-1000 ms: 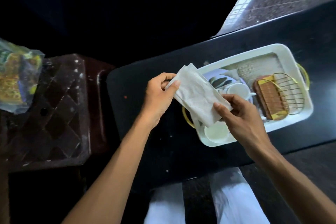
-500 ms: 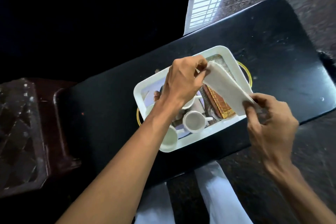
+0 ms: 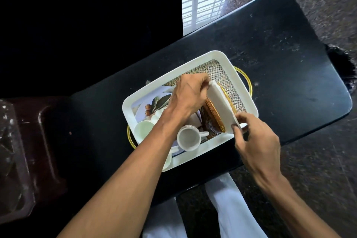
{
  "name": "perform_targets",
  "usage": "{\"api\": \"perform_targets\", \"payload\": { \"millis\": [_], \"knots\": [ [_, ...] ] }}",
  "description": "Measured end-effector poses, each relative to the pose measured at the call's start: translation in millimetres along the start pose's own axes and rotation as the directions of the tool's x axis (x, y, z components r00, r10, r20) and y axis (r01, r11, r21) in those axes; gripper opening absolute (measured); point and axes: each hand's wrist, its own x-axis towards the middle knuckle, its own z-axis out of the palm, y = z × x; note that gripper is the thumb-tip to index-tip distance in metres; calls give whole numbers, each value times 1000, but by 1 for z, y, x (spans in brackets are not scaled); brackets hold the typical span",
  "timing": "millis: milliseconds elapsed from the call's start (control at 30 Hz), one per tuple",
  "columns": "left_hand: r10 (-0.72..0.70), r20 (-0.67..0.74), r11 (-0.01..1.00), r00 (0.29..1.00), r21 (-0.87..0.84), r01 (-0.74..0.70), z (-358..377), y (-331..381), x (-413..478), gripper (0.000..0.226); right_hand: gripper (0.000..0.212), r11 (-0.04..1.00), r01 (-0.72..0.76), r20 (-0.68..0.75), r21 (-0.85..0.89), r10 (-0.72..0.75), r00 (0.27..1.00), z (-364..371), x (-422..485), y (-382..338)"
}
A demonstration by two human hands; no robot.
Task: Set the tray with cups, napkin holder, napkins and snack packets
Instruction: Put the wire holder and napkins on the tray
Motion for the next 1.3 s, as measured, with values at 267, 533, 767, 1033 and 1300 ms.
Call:
{"api": "perform_targets", "payload": {
  "millis": [267,533,767,1033,1300],
  "knots": [
    [-18,34,999,999,43,16,-5,-5,-7,18,32,999,-8,78,-31,11,997,-7,0,-7],
    [-38,-65,987,997,153,48,-29,-14,-54,30,20,987,160,-31,30,-159,987,-4,9,-39],
    [-120,-192,964,974,212,161,-64,-60,-111,43,40,914,404,95,-48,-398,912,42,12,-108],
    [-256,-261,913,931,251,321,-109,-145,-187,50,76,824,524,363,-218,-430,827,101,-13,-191],
    [-397,-460,839,794,169,517,-178,-243,-282,48,85,739,657,401,-147,-563,723,152,-63,-299]
  ]
}}
